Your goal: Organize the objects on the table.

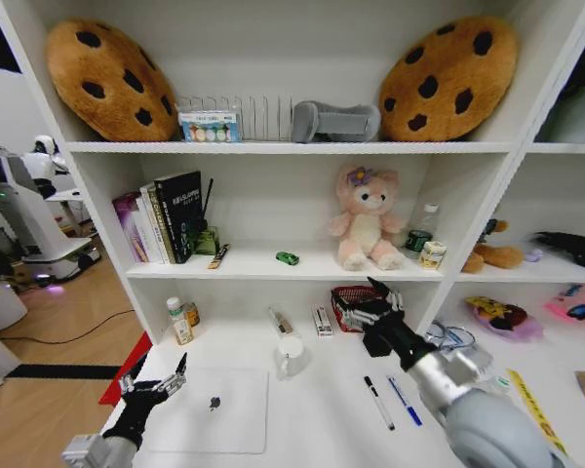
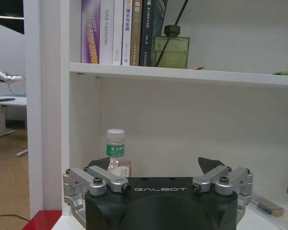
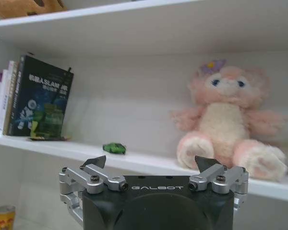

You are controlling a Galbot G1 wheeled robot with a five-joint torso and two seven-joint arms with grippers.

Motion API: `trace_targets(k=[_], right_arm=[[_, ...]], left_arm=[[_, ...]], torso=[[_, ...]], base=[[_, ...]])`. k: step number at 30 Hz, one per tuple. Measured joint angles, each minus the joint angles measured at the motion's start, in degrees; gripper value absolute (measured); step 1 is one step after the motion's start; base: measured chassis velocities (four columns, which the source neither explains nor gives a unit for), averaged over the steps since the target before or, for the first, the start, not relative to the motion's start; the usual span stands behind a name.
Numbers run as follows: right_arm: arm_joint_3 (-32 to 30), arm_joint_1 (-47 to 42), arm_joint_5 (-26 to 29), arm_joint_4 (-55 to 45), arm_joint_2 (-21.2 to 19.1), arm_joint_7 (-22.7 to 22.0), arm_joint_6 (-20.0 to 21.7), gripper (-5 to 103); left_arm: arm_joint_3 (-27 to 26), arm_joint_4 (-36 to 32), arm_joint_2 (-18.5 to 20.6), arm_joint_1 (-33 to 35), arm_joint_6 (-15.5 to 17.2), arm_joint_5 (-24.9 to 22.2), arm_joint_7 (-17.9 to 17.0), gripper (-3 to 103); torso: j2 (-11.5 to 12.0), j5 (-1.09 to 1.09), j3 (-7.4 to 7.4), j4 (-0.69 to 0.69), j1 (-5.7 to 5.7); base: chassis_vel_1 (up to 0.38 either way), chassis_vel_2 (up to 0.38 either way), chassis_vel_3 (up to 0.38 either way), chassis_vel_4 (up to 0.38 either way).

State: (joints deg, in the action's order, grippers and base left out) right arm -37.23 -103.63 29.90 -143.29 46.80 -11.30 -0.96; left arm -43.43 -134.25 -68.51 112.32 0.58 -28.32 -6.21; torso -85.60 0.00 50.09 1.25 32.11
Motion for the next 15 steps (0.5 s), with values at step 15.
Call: trace_targets(k=[15], right_arm=[[-4.4,-7.4,-3.2,10.6,8.7,3.1,-10.6,100]], left_arm=[[-1.8,0.1,-0.6,0.9,-1.3,-0.8,0.5,100]], torso=[[0.0,0.00,0.01,-0.03,0.00]], base=[[0.000,0.000,0.000,0.000]])
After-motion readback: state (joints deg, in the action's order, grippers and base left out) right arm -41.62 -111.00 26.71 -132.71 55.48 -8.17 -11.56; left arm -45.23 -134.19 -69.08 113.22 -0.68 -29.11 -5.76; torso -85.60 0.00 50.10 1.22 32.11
